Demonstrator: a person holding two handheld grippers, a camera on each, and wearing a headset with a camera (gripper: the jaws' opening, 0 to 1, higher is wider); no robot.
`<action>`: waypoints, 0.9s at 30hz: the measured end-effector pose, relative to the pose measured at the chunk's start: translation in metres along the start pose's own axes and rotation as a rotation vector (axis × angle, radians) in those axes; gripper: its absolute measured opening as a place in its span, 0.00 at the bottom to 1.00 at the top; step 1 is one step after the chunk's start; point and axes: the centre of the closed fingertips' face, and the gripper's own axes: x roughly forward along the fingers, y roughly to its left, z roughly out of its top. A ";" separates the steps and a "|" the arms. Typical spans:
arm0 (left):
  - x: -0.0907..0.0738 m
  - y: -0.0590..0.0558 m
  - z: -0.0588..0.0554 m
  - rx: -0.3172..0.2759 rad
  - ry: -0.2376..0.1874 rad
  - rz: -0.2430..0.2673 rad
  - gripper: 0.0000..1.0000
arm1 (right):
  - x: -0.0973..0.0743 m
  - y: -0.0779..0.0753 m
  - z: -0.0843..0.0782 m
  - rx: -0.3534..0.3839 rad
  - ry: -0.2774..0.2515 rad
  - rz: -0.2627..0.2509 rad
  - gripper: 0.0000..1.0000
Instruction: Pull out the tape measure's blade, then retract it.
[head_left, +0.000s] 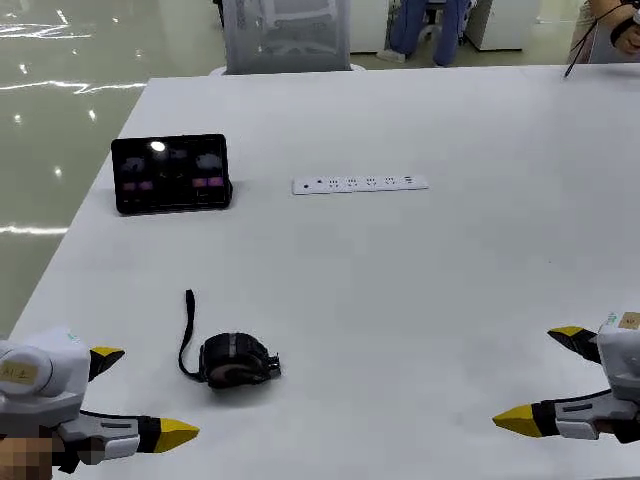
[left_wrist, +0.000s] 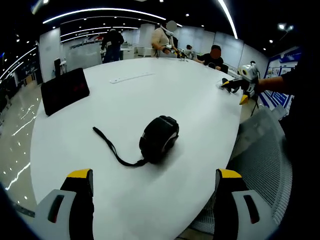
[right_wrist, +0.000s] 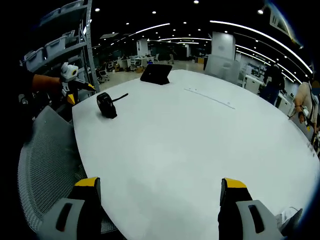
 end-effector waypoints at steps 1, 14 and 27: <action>0.001 0.002 0.000 0.007 0.006 -0.003 0.99 | 0.001 0.001 0.002 -0.013 -0.012 0.006 0.99; 0.012 0.023 -0.002 0.168 0.133 0.041 0.99 | 0.017 0.007 0.009 -0.053 0.045 0.039 0.99; 0.027 0.010 0.020 0.260 0.156 -0.065 0.99 | 0.036 0.012 0.026 -0.122 0.047 0.077 0.99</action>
